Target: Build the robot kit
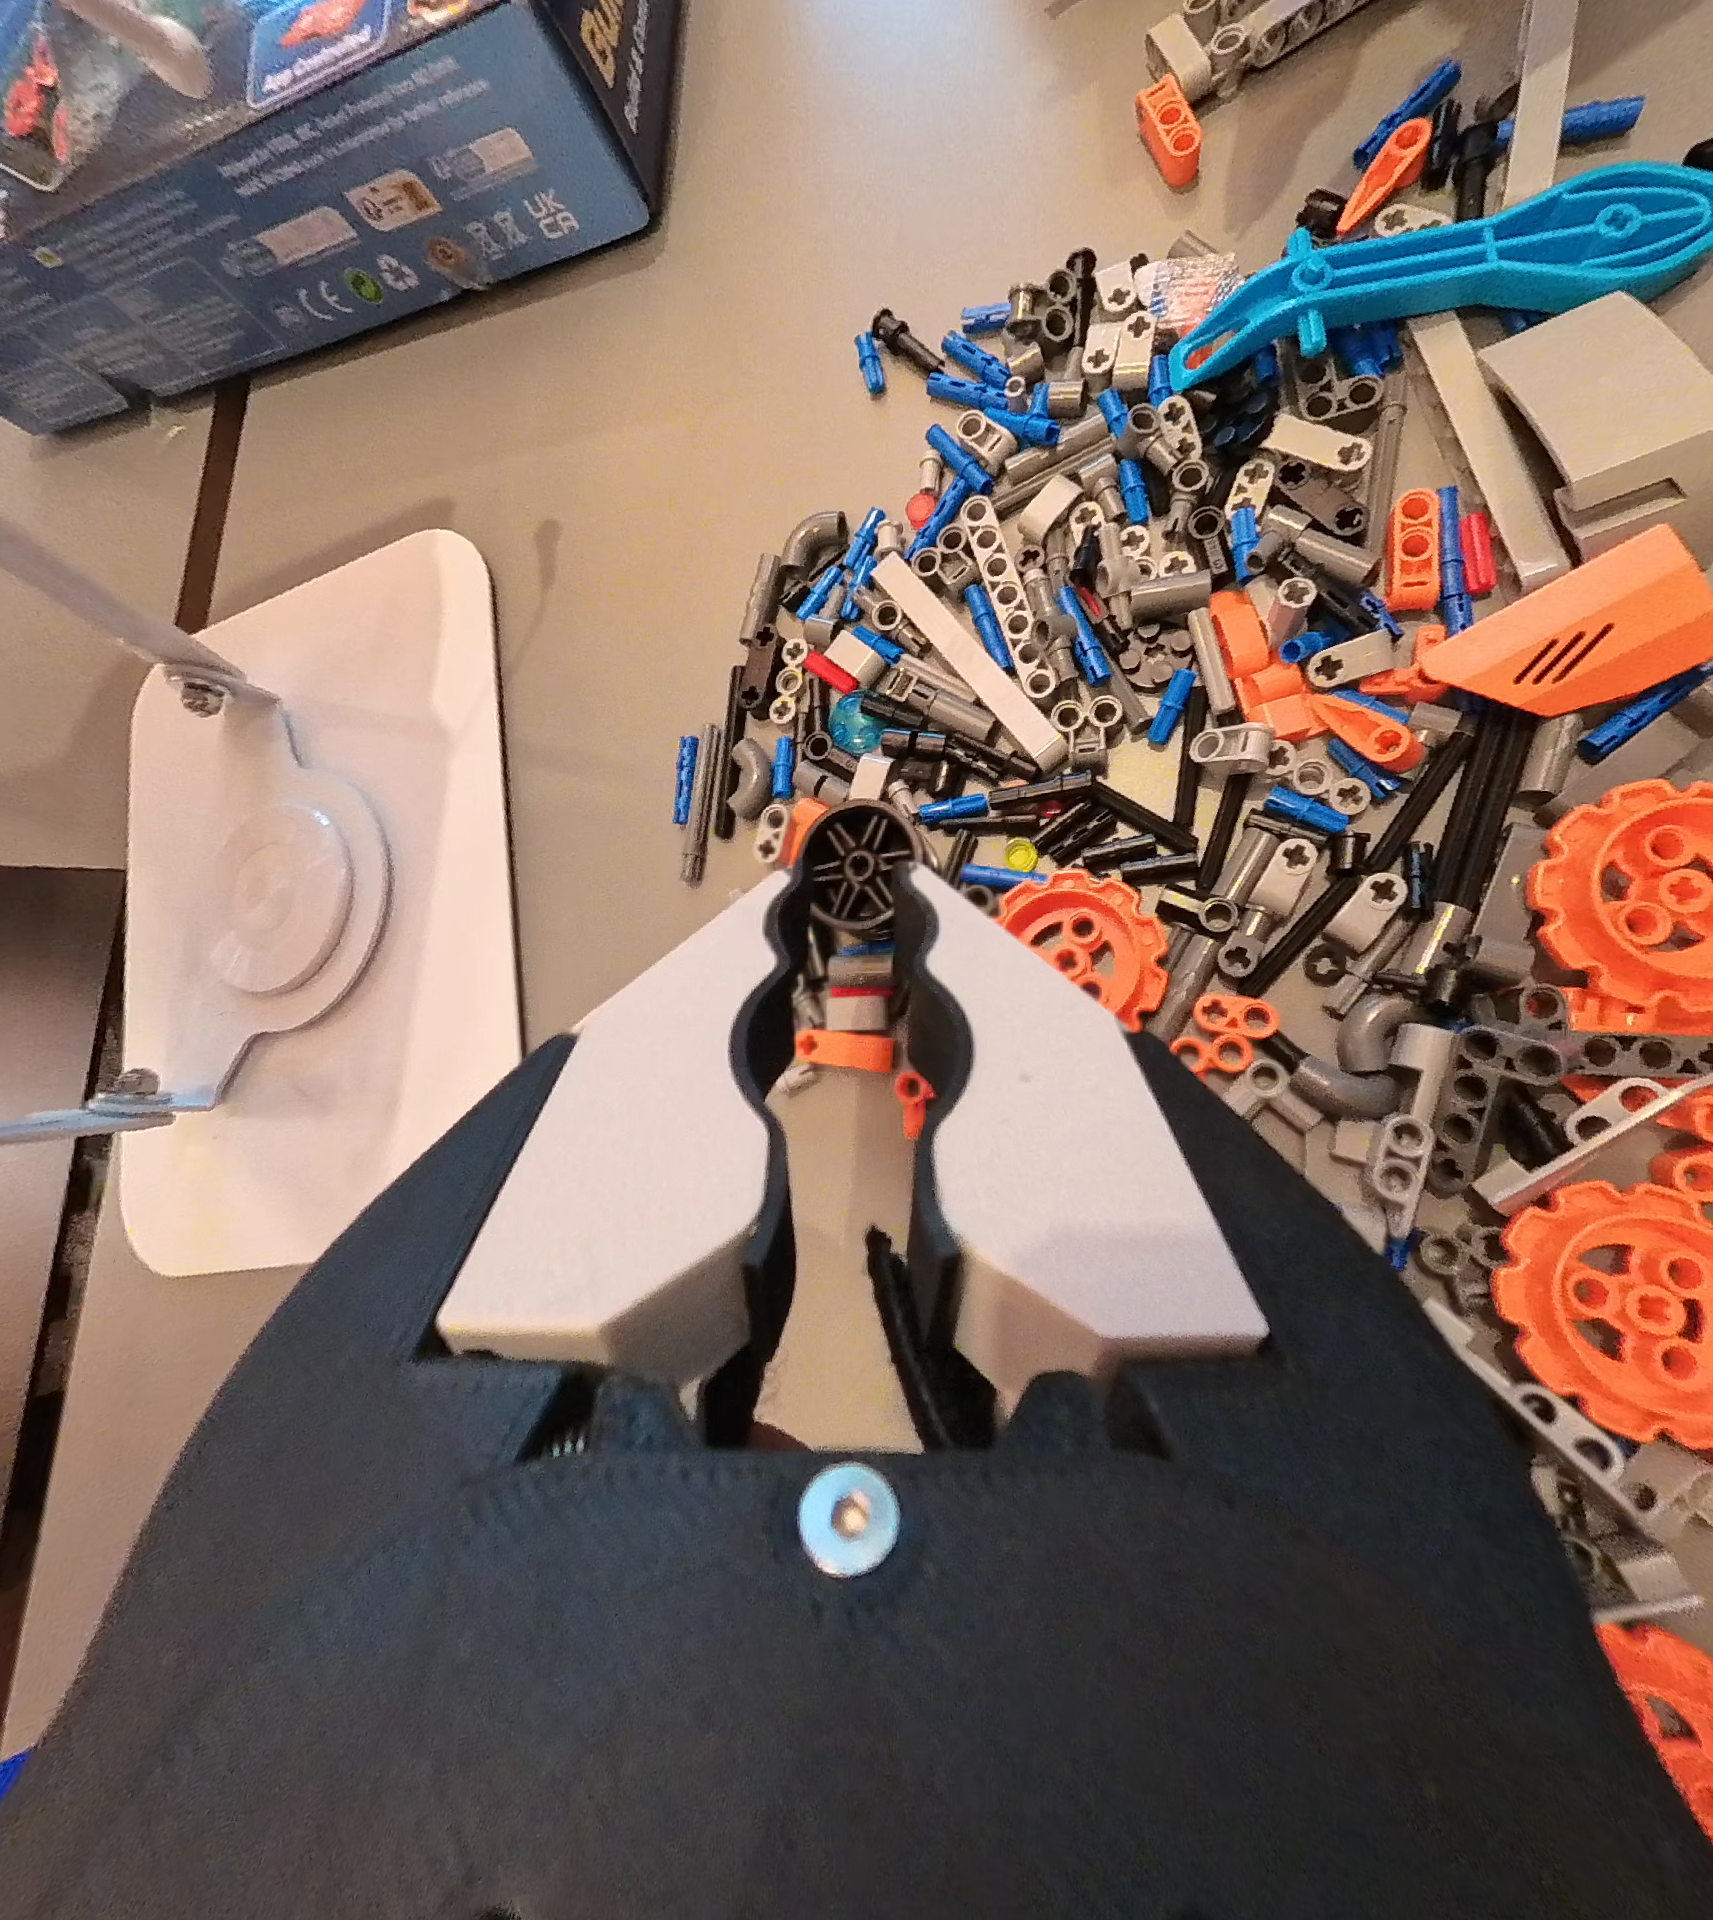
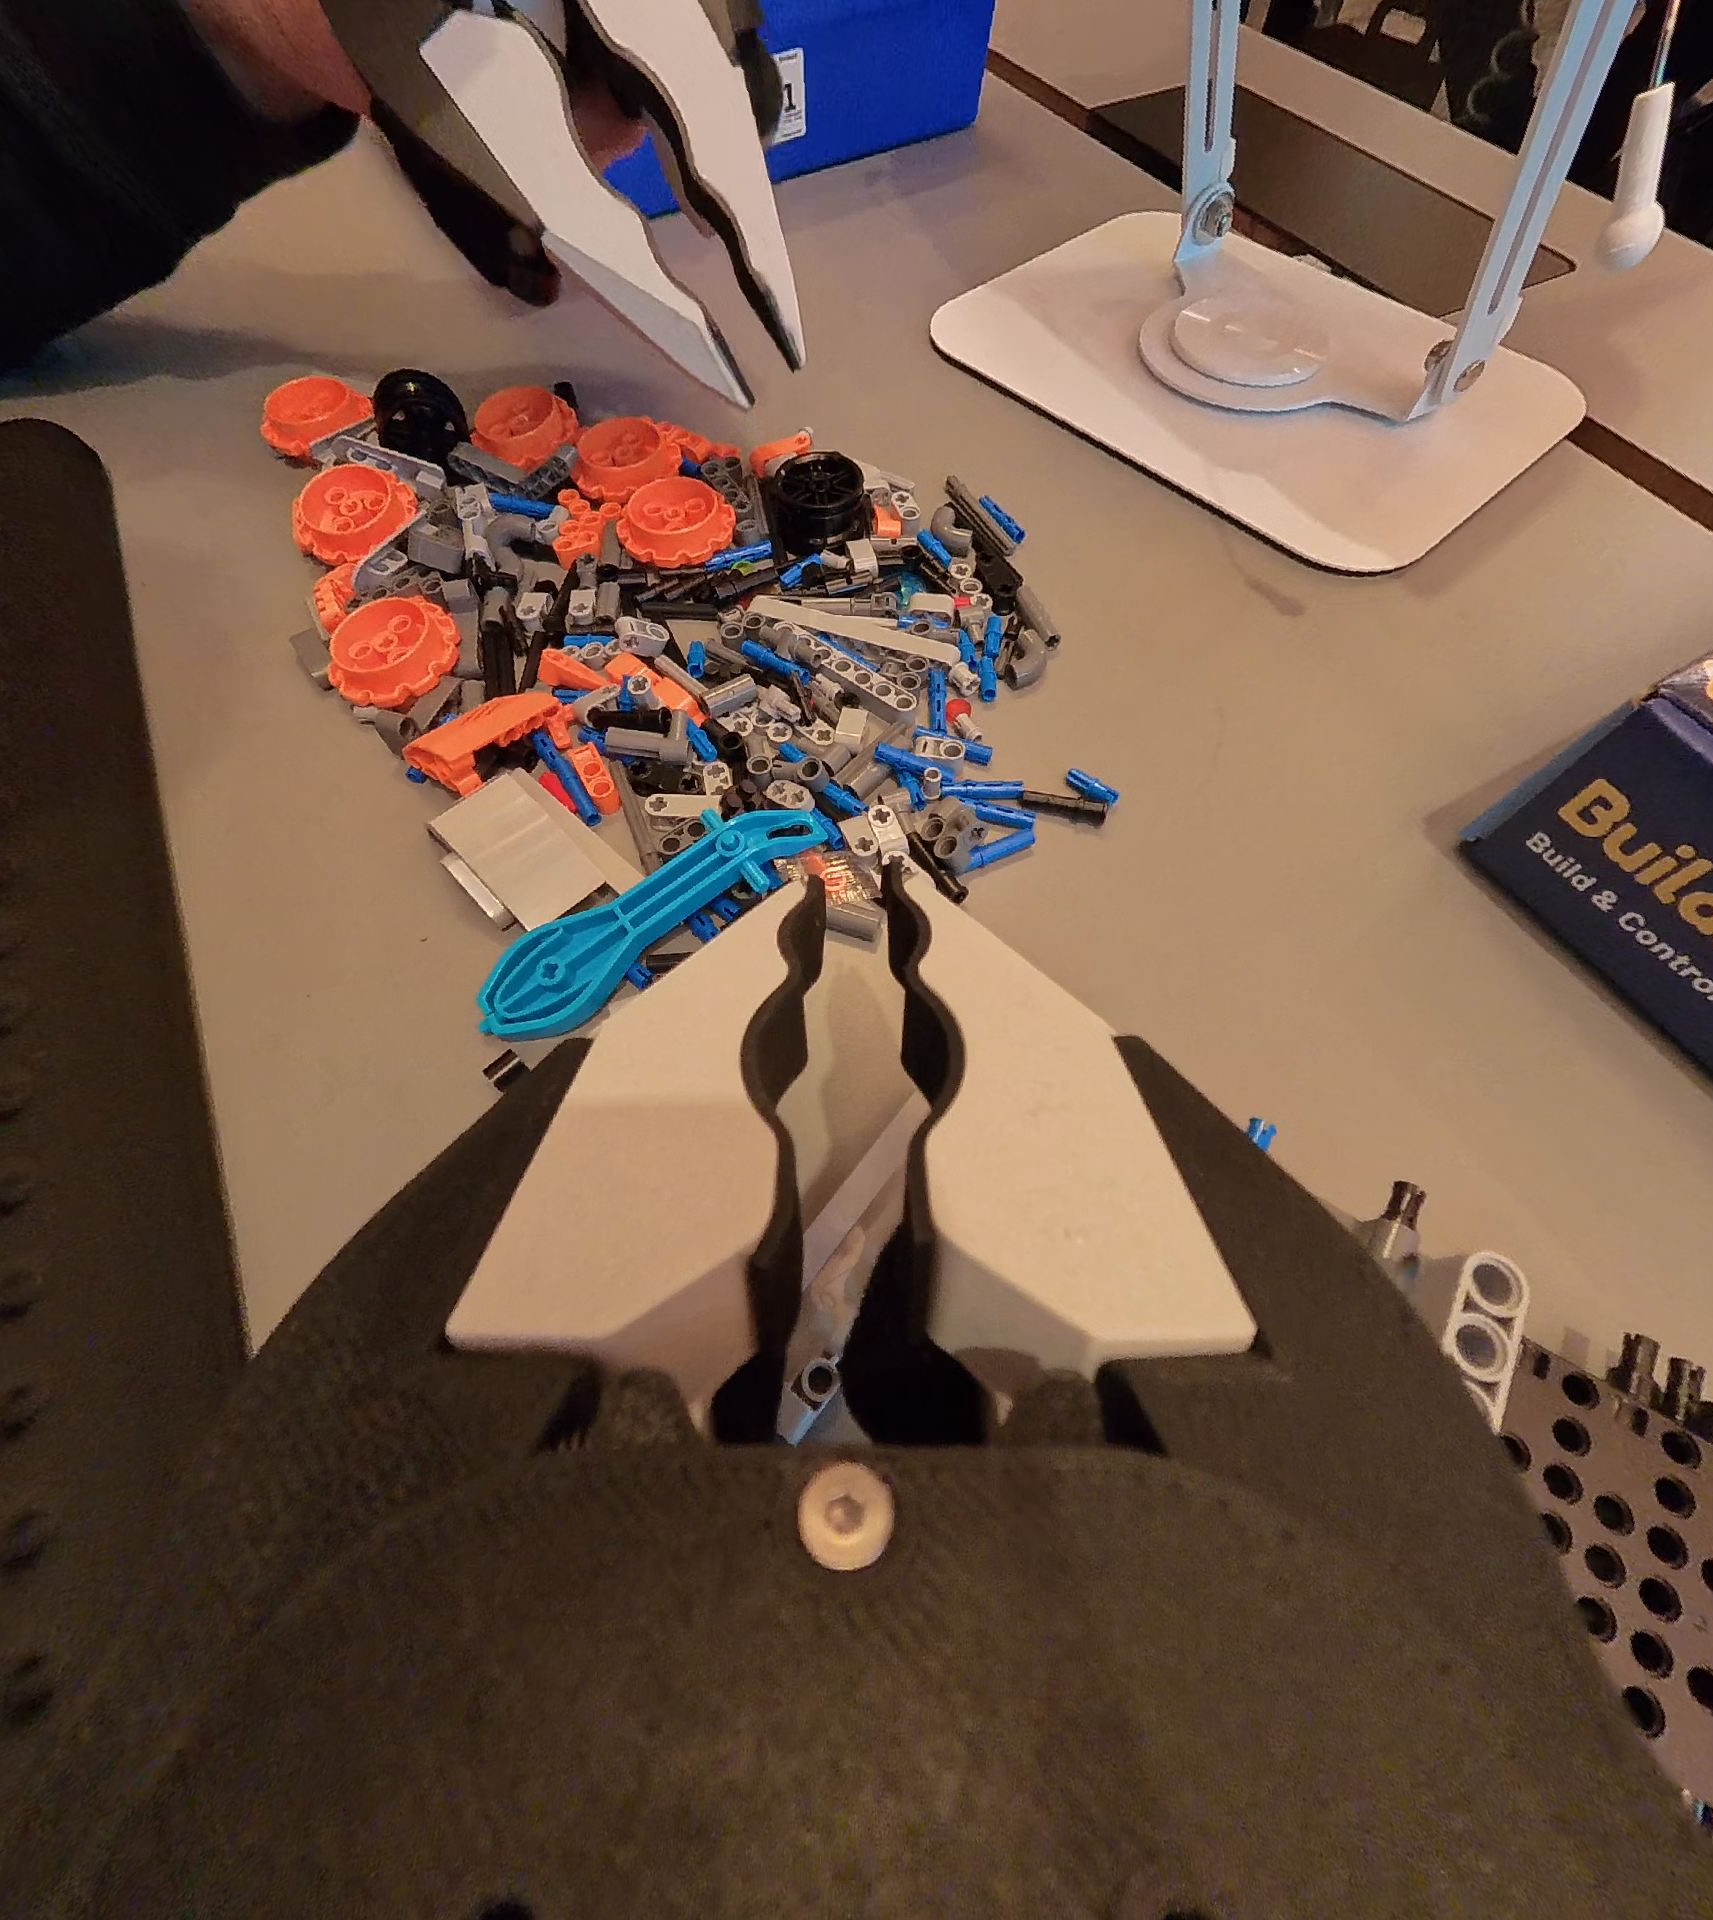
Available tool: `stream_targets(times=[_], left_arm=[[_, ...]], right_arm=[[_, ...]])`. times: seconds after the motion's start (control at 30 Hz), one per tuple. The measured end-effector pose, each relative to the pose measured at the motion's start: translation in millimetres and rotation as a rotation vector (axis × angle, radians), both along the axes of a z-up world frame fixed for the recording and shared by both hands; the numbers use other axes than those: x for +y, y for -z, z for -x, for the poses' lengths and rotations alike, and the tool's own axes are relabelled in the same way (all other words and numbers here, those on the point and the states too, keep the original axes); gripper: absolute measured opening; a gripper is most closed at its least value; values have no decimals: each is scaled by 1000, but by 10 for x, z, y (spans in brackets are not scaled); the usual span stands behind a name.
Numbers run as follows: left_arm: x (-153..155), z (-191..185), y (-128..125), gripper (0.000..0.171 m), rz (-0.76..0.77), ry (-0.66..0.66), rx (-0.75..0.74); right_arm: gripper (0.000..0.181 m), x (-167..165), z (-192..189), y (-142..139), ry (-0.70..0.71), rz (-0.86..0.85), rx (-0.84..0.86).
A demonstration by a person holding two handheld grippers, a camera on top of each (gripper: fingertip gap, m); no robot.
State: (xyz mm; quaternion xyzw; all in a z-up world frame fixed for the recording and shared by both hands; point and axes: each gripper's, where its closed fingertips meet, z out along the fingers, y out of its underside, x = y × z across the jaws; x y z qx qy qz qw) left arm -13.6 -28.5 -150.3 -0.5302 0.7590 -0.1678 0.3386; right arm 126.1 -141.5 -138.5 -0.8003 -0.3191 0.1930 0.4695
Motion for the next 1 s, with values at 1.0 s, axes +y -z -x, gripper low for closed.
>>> stream_targets(times=[1.0], left_arm=[[-515,260,75,16,114,173,200]], right_arm=[[14,-51,162,124,-70,31,-61]])
